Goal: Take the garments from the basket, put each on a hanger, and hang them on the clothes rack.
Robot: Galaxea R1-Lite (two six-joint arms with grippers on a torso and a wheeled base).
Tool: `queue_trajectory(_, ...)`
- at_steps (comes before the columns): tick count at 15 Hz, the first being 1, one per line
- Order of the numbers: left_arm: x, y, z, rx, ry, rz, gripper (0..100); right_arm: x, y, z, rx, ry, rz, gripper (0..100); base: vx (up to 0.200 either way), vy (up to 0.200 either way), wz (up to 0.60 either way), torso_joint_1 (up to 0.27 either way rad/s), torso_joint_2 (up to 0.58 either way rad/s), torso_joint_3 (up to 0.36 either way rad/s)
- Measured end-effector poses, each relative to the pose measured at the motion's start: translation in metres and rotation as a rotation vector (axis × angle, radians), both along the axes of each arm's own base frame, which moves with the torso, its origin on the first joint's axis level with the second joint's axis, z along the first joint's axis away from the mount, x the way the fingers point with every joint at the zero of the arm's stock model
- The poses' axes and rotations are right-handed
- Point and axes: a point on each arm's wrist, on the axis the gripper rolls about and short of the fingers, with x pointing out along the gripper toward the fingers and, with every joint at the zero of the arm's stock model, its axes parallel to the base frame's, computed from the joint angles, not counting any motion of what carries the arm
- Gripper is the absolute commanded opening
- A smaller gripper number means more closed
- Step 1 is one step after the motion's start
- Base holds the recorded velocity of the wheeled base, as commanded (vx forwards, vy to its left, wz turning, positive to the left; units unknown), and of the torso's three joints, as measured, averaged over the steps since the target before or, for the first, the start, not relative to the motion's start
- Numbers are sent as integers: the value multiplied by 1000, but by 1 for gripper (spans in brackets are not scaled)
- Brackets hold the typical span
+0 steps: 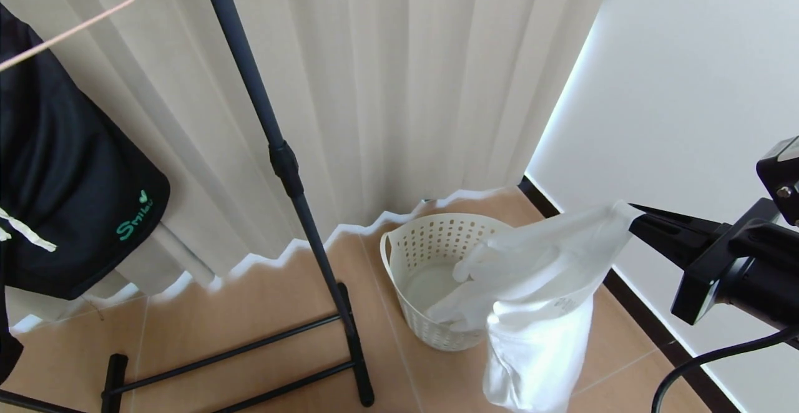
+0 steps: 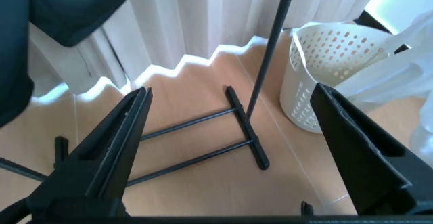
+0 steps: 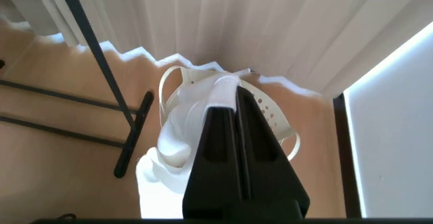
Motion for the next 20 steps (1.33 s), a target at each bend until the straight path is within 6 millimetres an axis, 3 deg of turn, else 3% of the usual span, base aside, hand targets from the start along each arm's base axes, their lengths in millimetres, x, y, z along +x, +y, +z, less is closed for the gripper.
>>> queue_trajectory(9, 0, 0, 0, 0, 0, 0, 100, 3, 2, -5, -15, 20, -4, 0, 0, 0, 0, 160, -499, -141)
queue_trajectory(20, 0, 0, 0, 0, -1, 1, 100, 3, 1, -10, -26, 33, -4, 0, 0, 0, 0, 227, -561, -165)
